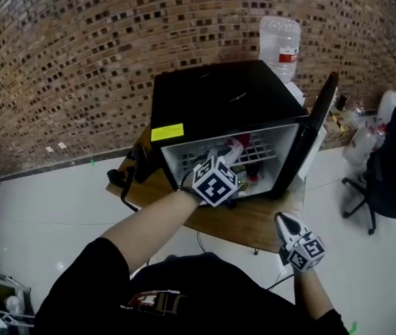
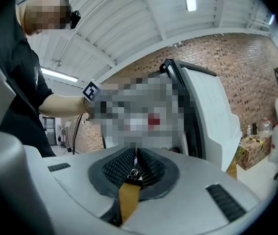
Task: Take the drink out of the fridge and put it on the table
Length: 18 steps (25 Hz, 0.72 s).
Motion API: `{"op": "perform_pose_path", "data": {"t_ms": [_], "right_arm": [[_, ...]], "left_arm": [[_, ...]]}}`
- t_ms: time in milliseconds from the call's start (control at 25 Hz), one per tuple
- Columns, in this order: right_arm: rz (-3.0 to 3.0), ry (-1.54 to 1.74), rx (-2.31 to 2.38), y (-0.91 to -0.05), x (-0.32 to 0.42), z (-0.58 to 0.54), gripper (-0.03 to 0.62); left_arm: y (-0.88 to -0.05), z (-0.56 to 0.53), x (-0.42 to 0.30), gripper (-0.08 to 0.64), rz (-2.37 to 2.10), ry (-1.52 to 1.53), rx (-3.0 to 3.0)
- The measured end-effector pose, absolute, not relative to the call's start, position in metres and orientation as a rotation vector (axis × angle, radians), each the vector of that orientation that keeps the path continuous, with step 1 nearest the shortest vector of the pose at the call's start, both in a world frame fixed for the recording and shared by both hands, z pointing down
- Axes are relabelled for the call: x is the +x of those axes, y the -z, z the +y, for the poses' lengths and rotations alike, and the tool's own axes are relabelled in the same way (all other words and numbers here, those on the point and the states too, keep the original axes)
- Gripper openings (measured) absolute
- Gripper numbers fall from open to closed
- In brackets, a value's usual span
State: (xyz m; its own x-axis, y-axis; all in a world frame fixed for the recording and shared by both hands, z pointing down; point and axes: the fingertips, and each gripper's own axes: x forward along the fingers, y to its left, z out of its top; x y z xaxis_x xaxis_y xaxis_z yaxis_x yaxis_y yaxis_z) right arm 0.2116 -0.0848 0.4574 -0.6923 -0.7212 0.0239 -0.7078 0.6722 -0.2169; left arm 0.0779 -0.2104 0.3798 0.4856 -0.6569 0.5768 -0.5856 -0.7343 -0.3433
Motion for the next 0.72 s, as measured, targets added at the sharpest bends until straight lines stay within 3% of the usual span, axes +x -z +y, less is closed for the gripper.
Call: {"op": "perform_pose_path", "data": {"t_ms": [320,720], "right_arm": [[2.769,0.342,-1.179,-0.47,0.238,-0.094,0.032],[2.709,0.408,-1.207,-0.486,0.272,-0.08,0.032]], "left_arm": [[-0.4,-0.28,0.085,0.334,1.321,1.279,-2.473],[-0.441,-0.319,0.094,0.362,1.286,1.518,-2.267]]}}
